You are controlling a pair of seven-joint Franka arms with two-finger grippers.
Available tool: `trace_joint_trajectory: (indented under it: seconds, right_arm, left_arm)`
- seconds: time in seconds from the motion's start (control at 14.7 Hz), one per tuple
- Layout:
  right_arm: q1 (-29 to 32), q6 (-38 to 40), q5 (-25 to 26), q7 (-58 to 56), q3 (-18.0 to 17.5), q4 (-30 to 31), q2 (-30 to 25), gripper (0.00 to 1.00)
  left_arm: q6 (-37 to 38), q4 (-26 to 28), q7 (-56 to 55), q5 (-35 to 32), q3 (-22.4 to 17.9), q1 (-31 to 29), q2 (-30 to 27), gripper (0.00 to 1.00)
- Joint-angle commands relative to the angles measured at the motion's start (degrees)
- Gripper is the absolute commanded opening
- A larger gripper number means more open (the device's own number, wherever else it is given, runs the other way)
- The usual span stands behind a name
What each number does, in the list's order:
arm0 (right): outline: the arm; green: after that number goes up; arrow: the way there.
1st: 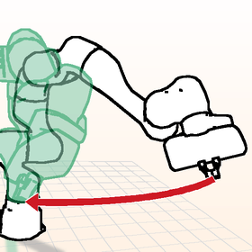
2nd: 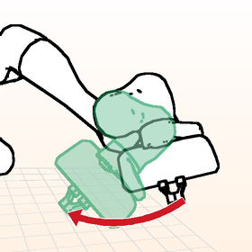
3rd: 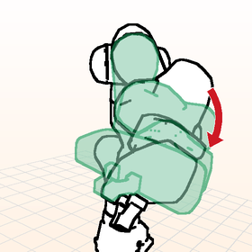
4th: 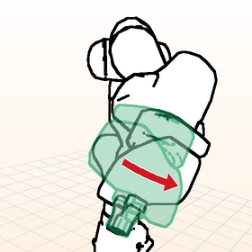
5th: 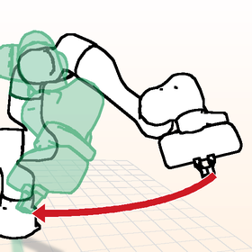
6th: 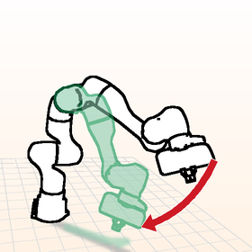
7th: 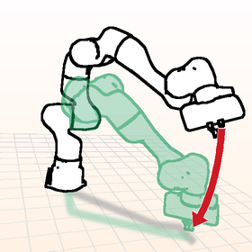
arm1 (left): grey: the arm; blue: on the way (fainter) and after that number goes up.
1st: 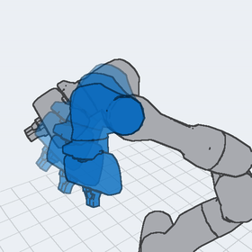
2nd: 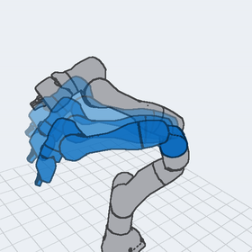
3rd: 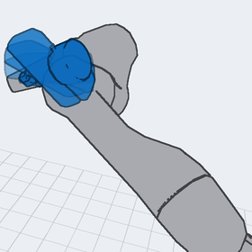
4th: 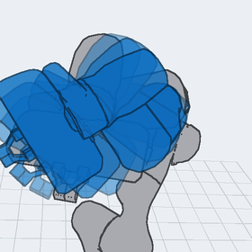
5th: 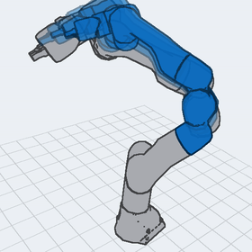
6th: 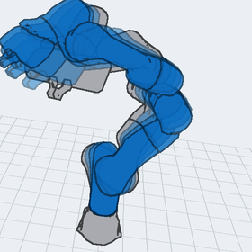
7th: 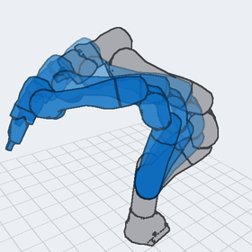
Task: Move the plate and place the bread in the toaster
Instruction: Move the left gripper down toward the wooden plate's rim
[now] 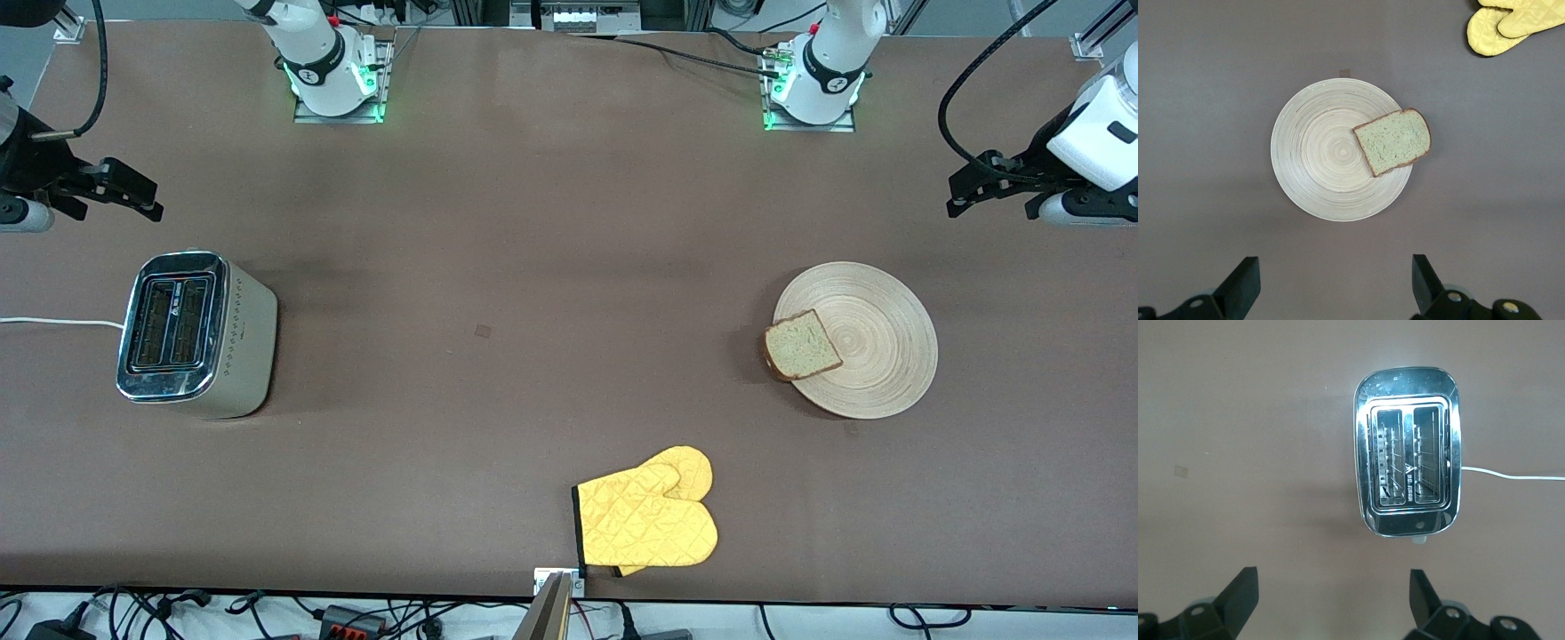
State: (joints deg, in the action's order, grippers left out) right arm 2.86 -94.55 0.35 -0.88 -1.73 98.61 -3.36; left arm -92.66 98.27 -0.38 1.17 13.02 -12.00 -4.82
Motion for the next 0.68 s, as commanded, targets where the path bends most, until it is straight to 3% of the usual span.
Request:
trace_joint_trajectory:
  seconds: [0.0, 0.34, 0.61]
  right_arm:
    - [0.13, 0.06, -0.44, -1.05, 0.06, 1.66, -2.26, 1.0]
    - [0.04, -0.81, -0.44, -1.05, 0.06, 1.67, -2.01, 1.0]
    - [0.22, -1.34, -0.44, -1.23, 0.06, 1.67, -1.04, 1.0]
  left_arm:
    - [0.73, -1.51, 0.38, 0.41, -0.36, 0.14, 0.69, 1.0]
    - [0.64, -2.3, 0.46, 0.5, -0.36, -0.3, 2.52, 1.0]
    - [0.82, -6.51, 0.47, 2.16, -0.98, -2.57, 13.13, 1.0]
